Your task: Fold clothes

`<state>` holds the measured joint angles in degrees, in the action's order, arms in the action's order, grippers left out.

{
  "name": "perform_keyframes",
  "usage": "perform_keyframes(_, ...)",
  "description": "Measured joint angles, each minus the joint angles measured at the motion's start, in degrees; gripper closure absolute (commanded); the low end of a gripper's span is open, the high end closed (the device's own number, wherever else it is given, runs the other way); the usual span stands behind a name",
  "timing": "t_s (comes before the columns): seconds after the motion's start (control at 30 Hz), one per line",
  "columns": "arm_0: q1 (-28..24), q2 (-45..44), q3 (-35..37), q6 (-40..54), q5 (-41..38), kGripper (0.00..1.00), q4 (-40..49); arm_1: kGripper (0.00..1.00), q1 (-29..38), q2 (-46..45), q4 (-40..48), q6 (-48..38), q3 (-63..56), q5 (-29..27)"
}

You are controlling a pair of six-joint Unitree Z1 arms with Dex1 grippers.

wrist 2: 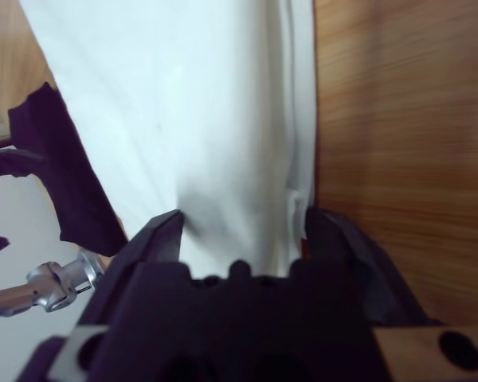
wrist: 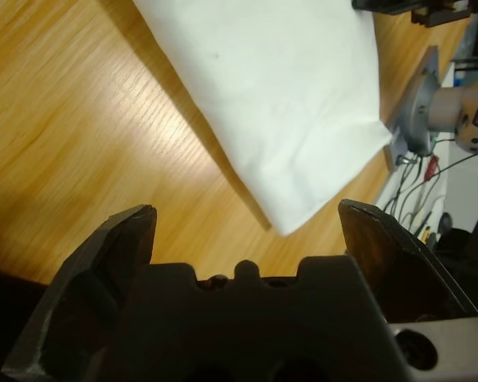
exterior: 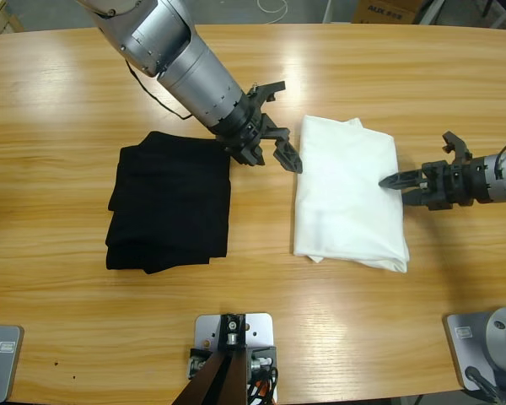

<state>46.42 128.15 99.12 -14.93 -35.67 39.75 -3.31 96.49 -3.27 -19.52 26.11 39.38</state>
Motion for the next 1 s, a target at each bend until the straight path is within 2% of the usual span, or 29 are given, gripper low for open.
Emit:
perform_keyframes(0.43,1.3,3.5,1.6,-1.2,0.0,0.124,0.2,0.368,0.4,0.7,0.5,-0.2,0.0,0.5)
perform_keyframes(0.6,2.6,4.4,5.9,-1.6,1.2,0.077,3.3,0.368,0.4,0.7,0.5,-0.2,0.0,0.5)
perform_keyframes(0.73,3.6,6.6,12.1,-2.2,5.1,0.058,10.8,0.368,0.5,0.7,0.6,-0.2,0.0,0.5)
perform_keyframes(0.77,3.9,7.0,13.6,-3.1,6.4,0.121,12.8,0.368,0.5,0.7,0.7,-0.2,-0.1,0.5)
perform_keyframes(0.83,4.4,8.0,15.9,-6.4,8.6,0.379,15.4,0.368,0.5,0.7,0.9,-0.2,-0.2,0.5)
perform_keyframes(0.9,4.8,9.4,18.3,-11.2,9.7,0.453,16.7,0.368,0.5,0.7,1.1,-0.2,-0.3,0.5)
perform_keyframes(0.97,5.1,10.8,21.3,-14.7,10.0,0.64,17.4,0.368,0.5,0.6,1.4,-0.2,-0.4,0.5)
perform_keyframes(1.0,5.1,11.6,22.7,-15.6,10.0,0.641,17.5,0.368,0.5,0.6,1.6,-0.2,-0.5,0.5)
